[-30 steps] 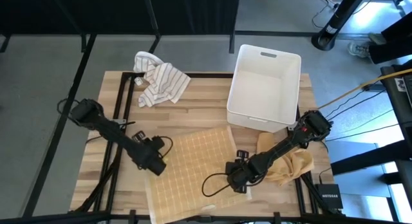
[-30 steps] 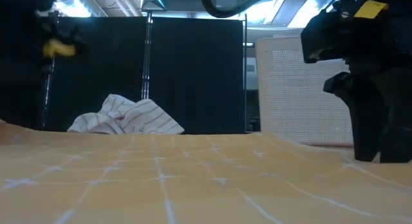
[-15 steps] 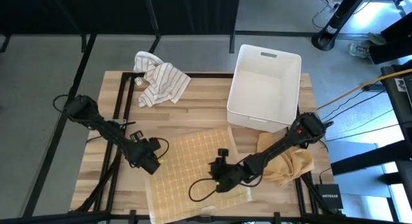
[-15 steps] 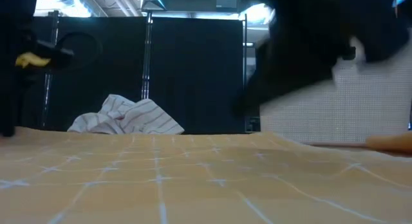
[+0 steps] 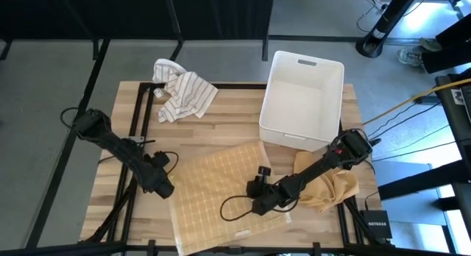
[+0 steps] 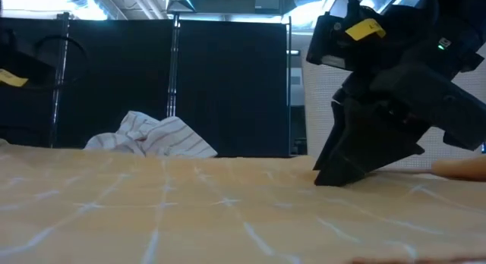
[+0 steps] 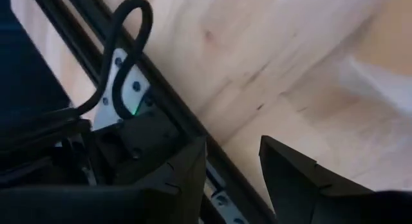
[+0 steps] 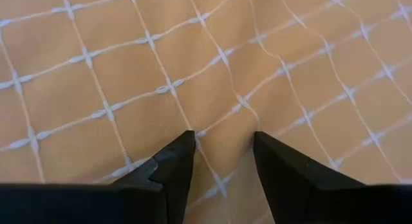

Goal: Fold towel
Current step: Fold the yellow patterned towel

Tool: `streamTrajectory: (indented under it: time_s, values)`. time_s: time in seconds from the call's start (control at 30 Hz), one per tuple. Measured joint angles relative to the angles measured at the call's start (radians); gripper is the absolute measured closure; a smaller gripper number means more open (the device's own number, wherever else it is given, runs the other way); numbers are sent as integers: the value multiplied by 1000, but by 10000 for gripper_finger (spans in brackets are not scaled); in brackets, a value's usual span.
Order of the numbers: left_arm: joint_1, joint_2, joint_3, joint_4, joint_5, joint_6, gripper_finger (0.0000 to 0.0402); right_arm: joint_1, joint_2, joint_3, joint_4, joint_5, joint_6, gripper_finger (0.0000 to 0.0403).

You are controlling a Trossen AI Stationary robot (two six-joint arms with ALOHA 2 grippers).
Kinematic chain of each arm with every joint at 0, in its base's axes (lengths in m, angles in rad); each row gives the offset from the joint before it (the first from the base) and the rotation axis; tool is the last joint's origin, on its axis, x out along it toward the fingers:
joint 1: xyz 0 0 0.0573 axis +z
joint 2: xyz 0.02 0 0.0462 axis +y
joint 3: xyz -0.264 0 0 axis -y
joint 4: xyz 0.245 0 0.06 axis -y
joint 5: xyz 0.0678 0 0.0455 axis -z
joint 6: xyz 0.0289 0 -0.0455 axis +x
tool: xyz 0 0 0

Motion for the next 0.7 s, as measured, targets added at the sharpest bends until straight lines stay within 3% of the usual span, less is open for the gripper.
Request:
streamTrajectory:
  time_s: [0.13,0.4,0.53,0.7]
  values:
    - [-21,0,31,10,-19,-2,263,-1,2,0,37,-18,-2,233]
    - [-43,-1,68,55,-233,90,263,-1,4,-1,41,-1,-11,233]
    - [-9,-1,13,146,-208,163,263,-1,4,-2,46,4,-13,233]
    - [29,-1,-80,170,-80,146,263,0,4,-2,47,4,-13,233]
